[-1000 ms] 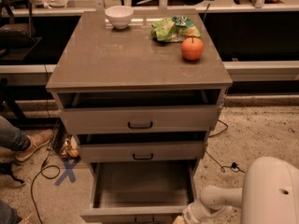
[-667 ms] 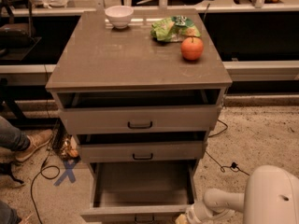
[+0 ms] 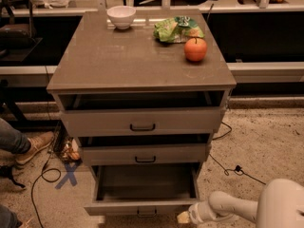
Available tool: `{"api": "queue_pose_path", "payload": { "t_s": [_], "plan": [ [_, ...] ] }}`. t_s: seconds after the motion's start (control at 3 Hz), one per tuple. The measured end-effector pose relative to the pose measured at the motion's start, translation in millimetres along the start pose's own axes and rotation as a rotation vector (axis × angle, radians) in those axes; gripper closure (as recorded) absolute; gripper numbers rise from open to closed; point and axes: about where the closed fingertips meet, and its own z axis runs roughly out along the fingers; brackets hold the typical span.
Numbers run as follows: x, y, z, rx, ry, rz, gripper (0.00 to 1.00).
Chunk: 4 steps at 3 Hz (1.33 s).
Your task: Close bottom drawer
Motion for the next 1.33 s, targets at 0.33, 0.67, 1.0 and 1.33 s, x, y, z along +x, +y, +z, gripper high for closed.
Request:
{"api": "queue_pose_path", "payload": {
  "t_s": [0.33, 0.67, 1.0, 1.33],
  "plan": [
    [-22.0, -1.4, 6.1, 0.026, -0.064, -0.012, 1.0],
    [-46.7, -6.8, 3.8, 0.038, -0.121, -0.029, 1.0],
    [-96.2, -7.8, 2.0, 0.049, -0.214, -0.063, 1.0],
    [-119.5, -4.6, 2.1, 0.047, -0.251, -0.086, 1.0]
  ]
}}
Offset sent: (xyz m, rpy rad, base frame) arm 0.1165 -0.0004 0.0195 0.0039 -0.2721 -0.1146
